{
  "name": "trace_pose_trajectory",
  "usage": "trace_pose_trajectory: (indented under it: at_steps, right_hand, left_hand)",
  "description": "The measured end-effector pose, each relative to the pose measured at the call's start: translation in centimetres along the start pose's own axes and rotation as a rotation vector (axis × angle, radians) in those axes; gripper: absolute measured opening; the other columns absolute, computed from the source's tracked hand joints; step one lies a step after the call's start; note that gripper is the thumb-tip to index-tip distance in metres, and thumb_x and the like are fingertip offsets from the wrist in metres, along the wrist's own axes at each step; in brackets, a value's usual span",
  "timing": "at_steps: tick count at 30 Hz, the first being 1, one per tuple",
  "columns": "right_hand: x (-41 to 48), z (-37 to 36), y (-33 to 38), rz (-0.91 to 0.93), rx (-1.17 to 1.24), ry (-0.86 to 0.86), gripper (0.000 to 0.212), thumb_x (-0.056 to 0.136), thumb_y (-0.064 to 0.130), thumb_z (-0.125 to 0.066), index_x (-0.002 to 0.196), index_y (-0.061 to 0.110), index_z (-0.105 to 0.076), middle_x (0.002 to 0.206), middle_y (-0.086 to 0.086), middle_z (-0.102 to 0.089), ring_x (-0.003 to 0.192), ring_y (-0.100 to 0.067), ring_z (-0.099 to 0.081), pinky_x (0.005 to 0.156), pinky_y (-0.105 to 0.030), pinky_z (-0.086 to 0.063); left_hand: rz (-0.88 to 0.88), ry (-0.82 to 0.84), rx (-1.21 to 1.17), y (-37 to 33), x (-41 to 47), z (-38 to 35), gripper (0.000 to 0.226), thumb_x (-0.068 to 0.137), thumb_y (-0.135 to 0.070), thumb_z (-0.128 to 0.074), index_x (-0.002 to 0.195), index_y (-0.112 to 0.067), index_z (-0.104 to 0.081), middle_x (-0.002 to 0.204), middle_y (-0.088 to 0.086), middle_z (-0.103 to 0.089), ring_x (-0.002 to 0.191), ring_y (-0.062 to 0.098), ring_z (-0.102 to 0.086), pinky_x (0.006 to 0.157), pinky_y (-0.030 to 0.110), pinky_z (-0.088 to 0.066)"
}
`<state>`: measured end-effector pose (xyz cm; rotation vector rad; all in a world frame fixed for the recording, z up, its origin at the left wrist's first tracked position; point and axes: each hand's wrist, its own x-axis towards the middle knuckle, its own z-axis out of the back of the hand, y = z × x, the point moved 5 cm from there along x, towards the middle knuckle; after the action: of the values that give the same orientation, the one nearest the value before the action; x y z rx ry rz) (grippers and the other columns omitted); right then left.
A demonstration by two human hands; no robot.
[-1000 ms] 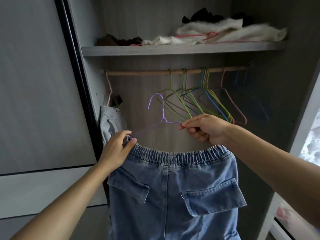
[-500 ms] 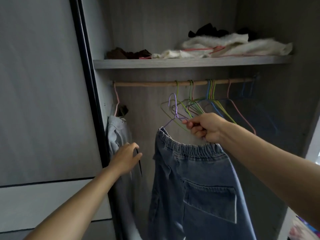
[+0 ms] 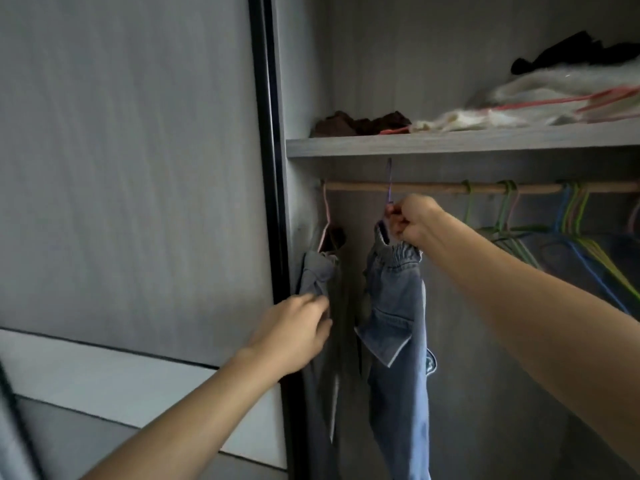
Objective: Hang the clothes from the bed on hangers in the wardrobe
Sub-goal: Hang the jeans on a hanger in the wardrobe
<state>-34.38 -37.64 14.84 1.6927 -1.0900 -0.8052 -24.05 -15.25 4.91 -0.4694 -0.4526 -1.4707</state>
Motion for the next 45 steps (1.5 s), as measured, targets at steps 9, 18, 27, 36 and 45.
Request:
trace_pose_trajectory:
  at_steps: [9,18,27,36,45]
  right_hand:
    - [7.6,-5.1,-2.9,-0.022,0.066,0.151,0.038,0.1,0.002,-0.022,0.068,0.012,-0.04,0.054,-0.002,-0.04,0.024,-0.005,-0.026,0.029,-0.009,-0.019]
    - [8.9,-7.5,-7.4,-0.083,0.118,0.243,0.029,0.102,0.003,-0.034,0.078,0.009,-0.048,0.063,-0.005,-0.044,0.028,-0.005,-0.035,0.032,-0.013,-0.033]
    - [6.8,-5.1,-7.3,0.012,-0.321,0.318,0.019,0.1,0.011,-0.045,0.087,0.01,-0.059,0.073,-0.008,-0.063,0.064,-0.018,-0.062,0.057,-0.028,-0.054]
    - [1.7,9.3,2.5,0.762,-1.165,-0.424,0.027,0.084,0.03,-0.062,0.108,0.023,-0.069,0.101,-0.004,-0.072,0.099,-0.03,-0.065,0.082,-0.039,-0.053]
    - [2.7,19.9,0.5,0.355,-1.64,-0.41,0.036,0.083,0.049,-0.061,0.094,0.015,-0.064,0.106,-0.011,-0.065,0.103,-0.033,-0.061,0.08,-0.038,-0.05]
  left_hand:
    - [0.039,-0.057,0.277,-0.7,1.5,1.1,0.027,0.096,-0.038,-0.041,0.107,-0.02,-0.056,0.101,0.001,-0.063,0.092,0.027,-0.063,0.067,0.035,-0.045]
    - [0.066,-0.027,0.335,-0.8,1.3,0.5,0.024,0.093,-0.04,-0.044,0.101,-0.023,-0.059,0.093,-0.002,-0.065,0.088,0.023,-0.063,0.06,0.03,-0.033]
    - [0.068,0.045,0.369,-1.7,2.0,0.8,0.026,0.097,-0.044,-0.034,0.103,-0.025,-0.051,0.106,-0.004,-0.061,0.103,0.022,-0.059,0.065,0.03,-0.029]
    - [-0.128,0.057,0.208,-5.7,6.5,-2.7,0.027,0.096,-0.046,-0.038,0.099,-0.023,-0.051,0.105,-0.001,-0.064,0.1,0.025,-0.061,0.066,0.033,-0.033]
    - [-0.129,0.198,0.105,-7.8,11.3,-10.7,0.028,0.092,-0.046,-0.048,0.099,-0.021,-0.057,0.099,0.007,-0.066,0.095,0.031,-0.063,0.068,0.035,-0.041]
